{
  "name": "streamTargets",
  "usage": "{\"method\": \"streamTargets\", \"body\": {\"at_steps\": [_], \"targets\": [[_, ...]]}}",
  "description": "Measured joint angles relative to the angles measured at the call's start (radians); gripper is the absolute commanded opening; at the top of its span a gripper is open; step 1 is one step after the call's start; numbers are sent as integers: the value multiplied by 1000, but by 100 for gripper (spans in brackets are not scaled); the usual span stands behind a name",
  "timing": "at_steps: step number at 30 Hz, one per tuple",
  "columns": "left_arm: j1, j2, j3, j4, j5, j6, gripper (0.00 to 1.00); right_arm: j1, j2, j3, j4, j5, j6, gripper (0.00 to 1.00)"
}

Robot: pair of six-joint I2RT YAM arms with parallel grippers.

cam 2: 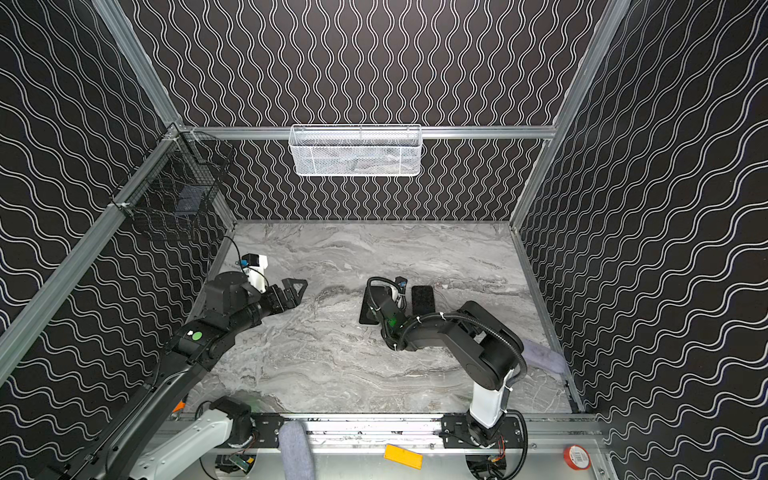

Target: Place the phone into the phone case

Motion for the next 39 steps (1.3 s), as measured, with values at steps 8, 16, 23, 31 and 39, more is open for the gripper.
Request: {"method": "streamTargets", "body": {"at_steps": [8,16,23,31,39], "targets": [[0,5,50,-69,-252,73,99,-41,-231,18,-88,119,-179,70],[1,24,-101,5,-657,229,98,-397,-591,-106,-102,148,-382,73],[9,60,-264,232,-836,362,98,-555,-798,-421,153,332,-671,79],[86,232,-373,486,-869,412,99,-635,-734,-544,242,488,-704,83],[162,391,-470,915,-718,539,98,-655,-552,-637,456,480,-705,83]]}}
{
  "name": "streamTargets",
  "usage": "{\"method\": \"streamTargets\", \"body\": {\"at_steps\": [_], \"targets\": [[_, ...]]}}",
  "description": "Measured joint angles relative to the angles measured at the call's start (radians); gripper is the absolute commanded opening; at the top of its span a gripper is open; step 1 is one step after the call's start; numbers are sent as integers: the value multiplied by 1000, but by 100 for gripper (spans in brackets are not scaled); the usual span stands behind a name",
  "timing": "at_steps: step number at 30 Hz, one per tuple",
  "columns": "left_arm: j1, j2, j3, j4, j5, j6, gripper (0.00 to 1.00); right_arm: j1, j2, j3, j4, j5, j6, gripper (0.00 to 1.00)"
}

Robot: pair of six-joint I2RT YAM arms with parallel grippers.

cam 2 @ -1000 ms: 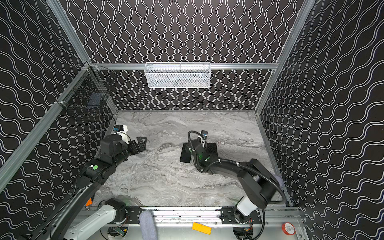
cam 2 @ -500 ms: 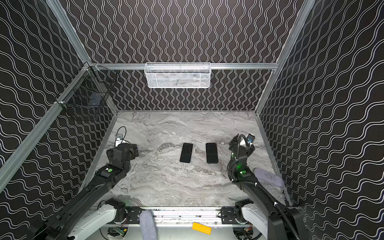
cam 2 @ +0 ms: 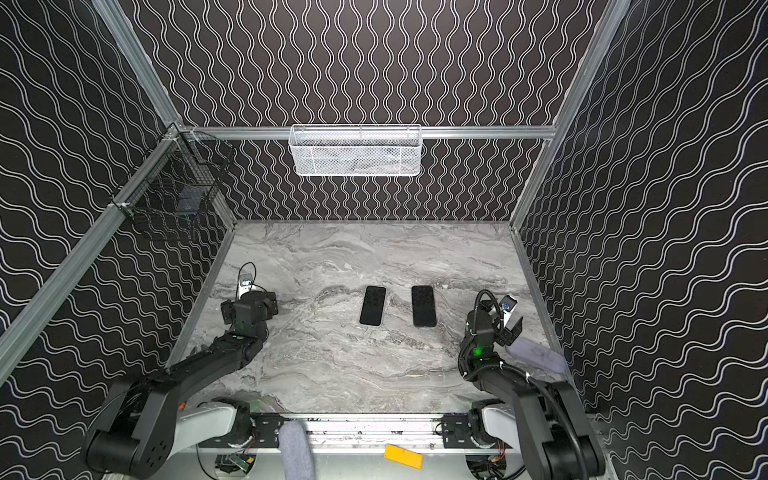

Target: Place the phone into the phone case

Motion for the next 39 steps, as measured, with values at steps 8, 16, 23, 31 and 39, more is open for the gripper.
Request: {"method": "streamTargets", "body": {"at_steps": [8,16,23,31,39], "targets": [[42,242,-33,401,232,114,99,-34,237,-10,344,-169,-90,83],[85,260,-2,465,398,133,99,-96,267,38,349,-482,-129,86],[90,260,-2,467,437,133,99,-153,305,106,302,-616,-124,100],[106,265,15,460,456,132,99,-165,314,103,283,-671,-117,100],[107,265,13,461,460,132,99,-166,313,98,284,-674,-117,100]]}}
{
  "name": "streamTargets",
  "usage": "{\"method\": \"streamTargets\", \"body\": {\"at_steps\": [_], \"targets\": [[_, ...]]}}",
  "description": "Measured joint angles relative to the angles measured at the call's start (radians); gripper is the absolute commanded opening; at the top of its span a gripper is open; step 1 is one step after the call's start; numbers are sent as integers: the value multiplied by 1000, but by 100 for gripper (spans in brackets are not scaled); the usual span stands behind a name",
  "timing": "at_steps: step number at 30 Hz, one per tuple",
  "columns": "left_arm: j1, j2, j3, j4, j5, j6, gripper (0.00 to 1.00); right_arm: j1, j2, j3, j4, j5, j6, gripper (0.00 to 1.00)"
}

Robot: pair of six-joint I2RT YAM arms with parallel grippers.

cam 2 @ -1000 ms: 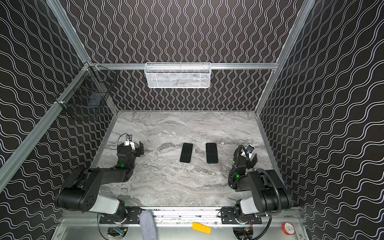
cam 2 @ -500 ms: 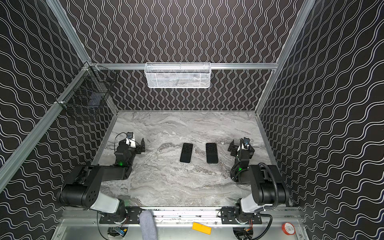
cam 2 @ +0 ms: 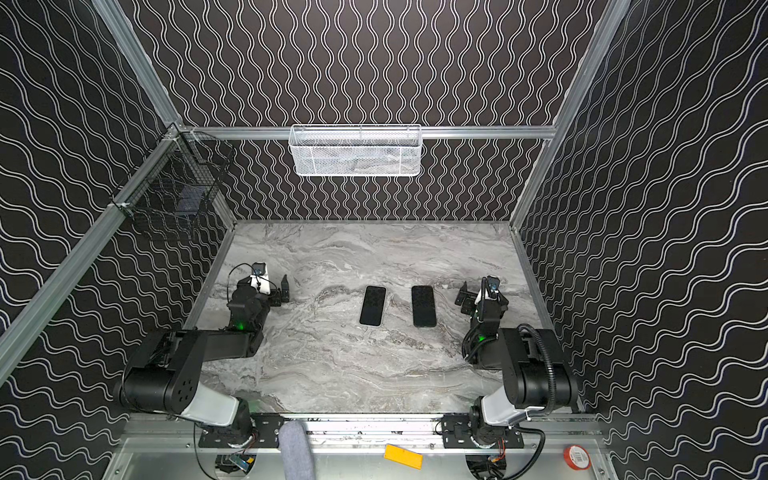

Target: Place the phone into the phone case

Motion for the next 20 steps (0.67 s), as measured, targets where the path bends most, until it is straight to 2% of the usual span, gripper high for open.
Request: {"method": "streamTargets", "body": {"at_steps": [20], "targets": [[0,0,-3,0,3,0,99,-3,4,8,-3,-16,0,100]]}}
